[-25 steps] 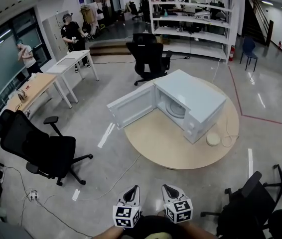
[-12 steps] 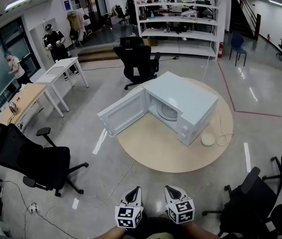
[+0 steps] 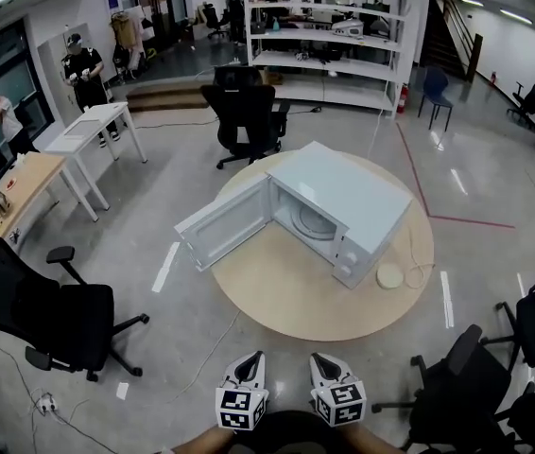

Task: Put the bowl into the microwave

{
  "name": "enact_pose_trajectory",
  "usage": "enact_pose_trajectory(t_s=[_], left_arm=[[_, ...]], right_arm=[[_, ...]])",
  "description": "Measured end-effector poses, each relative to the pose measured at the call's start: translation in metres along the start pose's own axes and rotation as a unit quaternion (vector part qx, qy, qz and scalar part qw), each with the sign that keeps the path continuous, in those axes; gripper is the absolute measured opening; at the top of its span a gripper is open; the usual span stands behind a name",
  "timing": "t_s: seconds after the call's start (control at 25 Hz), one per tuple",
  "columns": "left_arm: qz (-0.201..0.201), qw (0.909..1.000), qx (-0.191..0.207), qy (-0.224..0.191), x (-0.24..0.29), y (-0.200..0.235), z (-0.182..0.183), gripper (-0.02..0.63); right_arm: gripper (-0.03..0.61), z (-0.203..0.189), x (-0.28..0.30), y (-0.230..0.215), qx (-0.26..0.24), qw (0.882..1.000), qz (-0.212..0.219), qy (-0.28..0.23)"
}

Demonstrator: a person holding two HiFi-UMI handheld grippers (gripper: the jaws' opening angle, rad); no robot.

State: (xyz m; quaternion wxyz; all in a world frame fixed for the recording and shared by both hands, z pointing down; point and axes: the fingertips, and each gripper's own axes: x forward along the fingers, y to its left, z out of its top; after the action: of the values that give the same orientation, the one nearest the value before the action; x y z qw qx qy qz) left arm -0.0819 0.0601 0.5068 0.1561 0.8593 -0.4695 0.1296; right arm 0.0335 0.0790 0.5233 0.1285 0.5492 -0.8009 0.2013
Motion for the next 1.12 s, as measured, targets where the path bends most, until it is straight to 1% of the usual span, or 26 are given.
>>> enact_pose_trajectory(t_s=[0.52,0.84,1.0,1.12], left_arm=[[-0.076,0.9971,0.008,-0.005,0.043,0.058,0.037,0.046],[-0.125,0.992,0.014,-0.011,0.057,0.082,0.047,0.046],[-0.139,0.9902,0.013,-0.011,0.064,0.092,0.05,0.046],[-0.144,0.9895,0.011,-0.007,0.071,0.095,0.051,0.046]], right_arm=[[0.015,0.035,0.056,0.007,0.015,0.997,-0.075,-0.009],[0.015,0.04,0.075,0.014,0.037,0.991,-0.125,-0.014],[0.015,0.045,0.083,0.019,0.039,0.99,-0.137,-0.015],[0.015,0.045,0.087,0.014,0.045,0.988,-0.144,-0.012]])
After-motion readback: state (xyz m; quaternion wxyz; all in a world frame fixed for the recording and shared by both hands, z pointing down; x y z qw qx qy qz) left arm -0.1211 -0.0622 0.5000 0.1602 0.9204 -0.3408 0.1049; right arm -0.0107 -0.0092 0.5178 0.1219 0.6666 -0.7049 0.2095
